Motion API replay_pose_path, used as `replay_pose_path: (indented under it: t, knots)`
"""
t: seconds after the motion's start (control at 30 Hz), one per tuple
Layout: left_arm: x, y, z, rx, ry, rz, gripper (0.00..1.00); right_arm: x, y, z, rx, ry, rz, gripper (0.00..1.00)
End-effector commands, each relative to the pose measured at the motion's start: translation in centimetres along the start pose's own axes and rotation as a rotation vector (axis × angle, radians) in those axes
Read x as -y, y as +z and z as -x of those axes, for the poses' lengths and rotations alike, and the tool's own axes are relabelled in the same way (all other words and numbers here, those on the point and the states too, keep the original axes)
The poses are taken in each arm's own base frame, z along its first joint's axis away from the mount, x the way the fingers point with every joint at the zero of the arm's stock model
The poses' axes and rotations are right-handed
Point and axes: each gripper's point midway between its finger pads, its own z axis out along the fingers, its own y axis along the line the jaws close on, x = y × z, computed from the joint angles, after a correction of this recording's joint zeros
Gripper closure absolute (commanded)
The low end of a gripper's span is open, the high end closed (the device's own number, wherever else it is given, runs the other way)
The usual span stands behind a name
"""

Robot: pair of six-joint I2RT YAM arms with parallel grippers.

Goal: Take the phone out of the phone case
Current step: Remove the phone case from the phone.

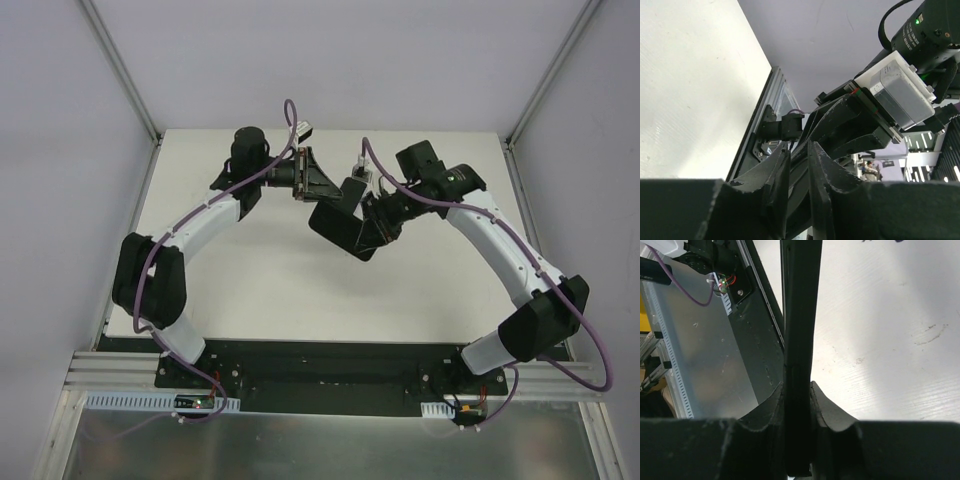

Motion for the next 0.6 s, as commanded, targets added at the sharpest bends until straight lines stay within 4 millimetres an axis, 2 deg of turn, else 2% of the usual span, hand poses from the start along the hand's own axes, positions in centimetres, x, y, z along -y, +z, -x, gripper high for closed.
replay_pose_path:
  t: [0.0,0.1,0.37,0.5,0.57]
  knots:
    - [3.1,-1.0,-4.0,-0.179,0.124,-0.085,0.71,-0.8,-2.5,6.8,0.274,-0.214,0.000,1.00]
    - [3.9,-2.2,-3.0,-0.156,0.183,-0.095,0.56,-0.8,-2.3,6.4,0.268,-0.202,0.022,1.00]
    - [6.5,-7.9,0.3,-0.073,0.380,-0.099,0.24,-1.3,-1.7,5.2,0.240,-0.181,0.092,1.00]
    - [7.9,-10.0,0.7,-0.042,0.465,-0.096,0.21,-1.2,-1.4,4.8,0.225,-0.172,0.108,1.00]
    - [8.3,-10.5,0.1,-0.053,0.504,-0.106,0.21,-1.2,-1.6,4.9,0.230,-0.170,0.107,1.00]
